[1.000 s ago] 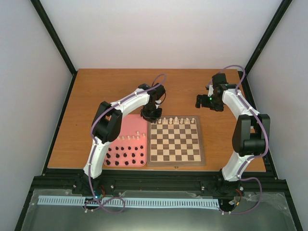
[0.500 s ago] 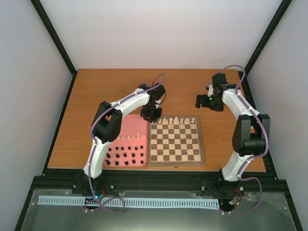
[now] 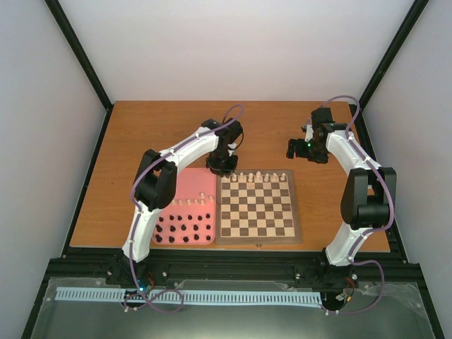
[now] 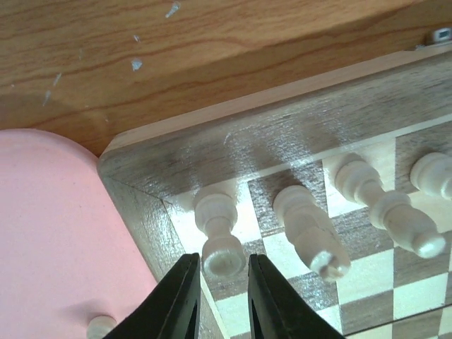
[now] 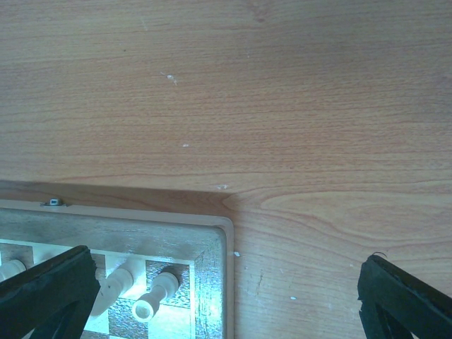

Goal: Set up the chess pieces on the board
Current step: Place the chess piece on the chessboard, then pick up the chess piece from the storage box.

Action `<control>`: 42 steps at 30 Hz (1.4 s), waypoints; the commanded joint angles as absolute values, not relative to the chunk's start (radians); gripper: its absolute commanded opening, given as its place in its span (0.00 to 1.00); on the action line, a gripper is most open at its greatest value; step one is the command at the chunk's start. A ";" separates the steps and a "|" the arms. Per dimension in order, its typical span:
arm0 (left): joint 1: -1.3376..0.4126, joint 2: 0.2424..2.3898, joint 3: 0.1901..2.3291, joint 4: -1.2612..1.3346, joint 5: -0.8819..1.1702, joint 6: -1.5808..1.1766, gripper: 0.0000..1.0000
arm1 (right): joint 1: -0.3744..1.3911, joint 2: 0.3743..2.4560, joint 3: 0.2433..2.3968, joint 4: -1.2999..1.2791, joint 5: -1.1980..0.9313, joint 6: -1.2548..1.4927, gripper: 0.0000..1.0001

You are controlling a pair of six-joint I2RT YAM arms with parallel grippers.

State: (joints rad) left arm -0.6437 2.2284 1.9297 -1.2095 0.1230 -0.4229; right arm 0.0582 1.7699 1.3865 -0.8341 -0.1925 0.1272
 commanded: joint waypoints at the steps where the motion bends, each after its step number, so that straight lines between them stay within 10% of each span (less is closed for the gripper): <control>1: -0.649 2.165 1.976 -1.251 0.120 -0.411 0.23 | 0.050 1.769 1.396 -0.830 -0.197 0.118 1.00; 14: -0.647 2.060 2.041 -1.334 0.045 -0.413 0.36 | 0.050 1.761 1.393 -0.831 -0.197 0.118 1.00; 42: -0.571 1.862 1.427 -1.087 0.099 -0.484 0.39 | 0.051 1.748 1.379 -0.830 -0.196 0.118 1.00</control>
State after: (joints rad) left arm -0.5777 1.8309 1.4174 -1.1347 0.0681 -0.4751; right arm 0.0582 1.7699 1.3861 -0.8341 -0.1955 0.1272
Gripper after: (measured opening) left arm 0.386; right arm 0.999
